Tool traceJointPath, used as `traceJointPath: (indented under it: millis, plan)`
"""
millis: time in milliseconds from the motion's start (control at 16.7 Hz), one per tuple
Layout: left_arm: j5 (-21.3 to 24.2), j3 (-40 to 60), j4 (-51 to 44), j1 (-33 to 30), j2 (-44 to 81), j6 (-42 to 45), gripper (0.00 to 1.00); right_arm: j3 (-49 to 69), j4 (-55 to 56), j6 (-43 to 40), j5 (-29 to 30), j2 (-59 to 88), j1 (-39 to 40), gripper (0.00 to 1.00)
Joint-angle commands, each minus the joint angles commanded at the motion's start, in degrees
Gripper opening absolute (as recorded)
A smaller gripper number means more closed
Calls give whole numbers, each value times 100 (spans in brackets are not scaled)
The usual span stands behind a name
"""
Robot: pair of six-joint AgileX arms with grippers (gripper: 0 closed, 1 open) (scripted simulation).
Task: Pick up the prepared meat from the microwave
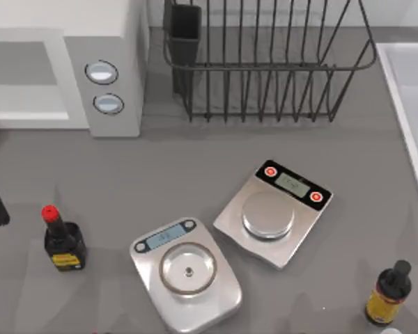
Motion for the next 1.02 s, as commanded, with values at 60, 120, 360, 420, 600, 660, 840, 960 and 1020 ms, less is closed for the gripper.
traceJointPath:
  millis: [60, 120, 360, 420, 600, 660, 840, 960, 1020]
  plan:
    - [62, 145, 264, 58, 481, 24, 100, 0, 0, 0, 0, 0, 0, 100]
    - [129, 301, 545, 119, 993, 51, 100, 0, 0, 0, 0, 0, 0, 100]
    - [421, 981, 1777, 389, 3241, 165, 100, 0, 0, 0, 0, 0, 0, 100]
    - [498, 1162, 2105, 460, 3838, 195, 100, 0, 0, 0, 0, 0, 0, 100]
    - [732, 1708, 3095, 677, 5643, 287, 100, 0, 0, 0, 0, 0, 0, 100]
    - [810, 1888, 3422, 748, 6239, 317, 100, 0, 0, 0, 0, 0, 0, 100]
    - [1032, 2405, 4359, 953, 7948, 404, 100, 0, 0, 0, 0, 0, 0, 100]
    - [1167, 2721, 4930, 1079, 8992, 457, 100, 0, 0, 0, 0, 0, 0, 100]
    - [1229, 2866, 5193, 1136, 9471, 482, 100, 0, 0, 0, 0, 0, 0, 100]
